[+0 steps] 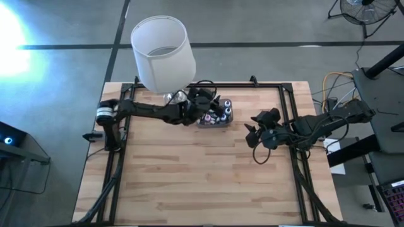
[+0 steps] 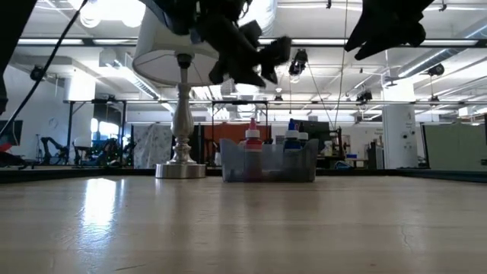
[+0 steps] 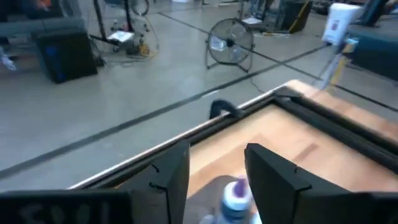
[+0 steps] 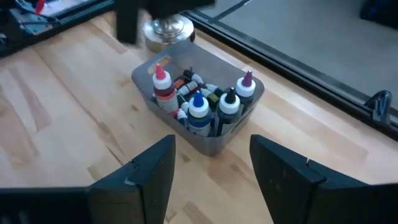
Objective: Pick & Place food coloring
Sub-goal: Return to Home Position
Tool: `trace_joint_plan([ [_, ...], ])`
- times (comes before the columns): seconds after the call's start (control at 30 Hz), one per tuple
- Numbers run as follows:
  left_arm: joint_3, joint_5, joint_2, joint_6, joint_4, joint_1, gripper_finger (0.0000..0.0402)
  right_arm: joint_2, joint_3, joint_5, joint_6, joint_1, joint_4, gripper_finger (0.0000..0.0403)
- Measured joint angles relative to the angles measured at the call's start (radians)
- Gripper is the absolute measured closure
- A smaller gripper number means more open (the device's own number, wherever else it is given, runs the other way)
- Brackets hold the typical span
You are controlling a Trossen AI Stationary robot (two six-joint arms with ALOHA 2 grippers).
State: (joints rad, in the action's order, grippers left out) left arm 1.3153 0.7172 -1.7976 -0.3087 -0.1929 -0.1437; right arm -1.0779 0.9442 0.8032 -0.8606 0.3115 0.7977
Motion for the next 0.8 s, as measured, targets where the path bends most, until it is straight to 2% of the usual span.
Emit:
trace_joint_plan([
  [0.07,0.030,-0.052,0.049,-0.018,0.082,0.023,0.0267,0.000,0.000,0.000,0.000,0.000,0.016,0.0202],
  [0.17,0.083,-0.198,0.157,-0.018,0.263,0.079,0.0267,0.003,0.000,-0.004,-0.001,-0.001,0.026,0.0202],
  [0.27,0.091,-0.271,0.265,-0.018,0.398,0.155,0.0266,0.010,0.000,-0.109,0.000,-0.033,0.024,0.0202],
  [0.37,0.051,-0.325,0.375,-0.004,0.436,0.221,0.0266,0.034,0.000,-0.223,0.059,-0.094,0.006,0.0202],
  [0.47,-0.029,-0.458,0.493,-0.038,0.430,0.242,0.0266,0.099,0.000,-0.238,0.161,-0.159,0.007,0.0202],
  [0.6,-0.184,-0.475,0.628,-0.114,0.442,0.239,0.0266,0.227,0.000,-0.247,0.260,-0.240,0.007,0.0202],
  [0.7,-0.296,-0.430,0.746,-0.169,0.447,0.234,0.0266,0.310,-0.004,-0.206,0.281,-0.258,0.043,0.0202],
  [0.8,-0.391,-0.447,0.864,-0.355,0.452,0.238,0.0266,0.382,-0.004,-0.201,0.276,-0.259,0.058,0.0202],
])
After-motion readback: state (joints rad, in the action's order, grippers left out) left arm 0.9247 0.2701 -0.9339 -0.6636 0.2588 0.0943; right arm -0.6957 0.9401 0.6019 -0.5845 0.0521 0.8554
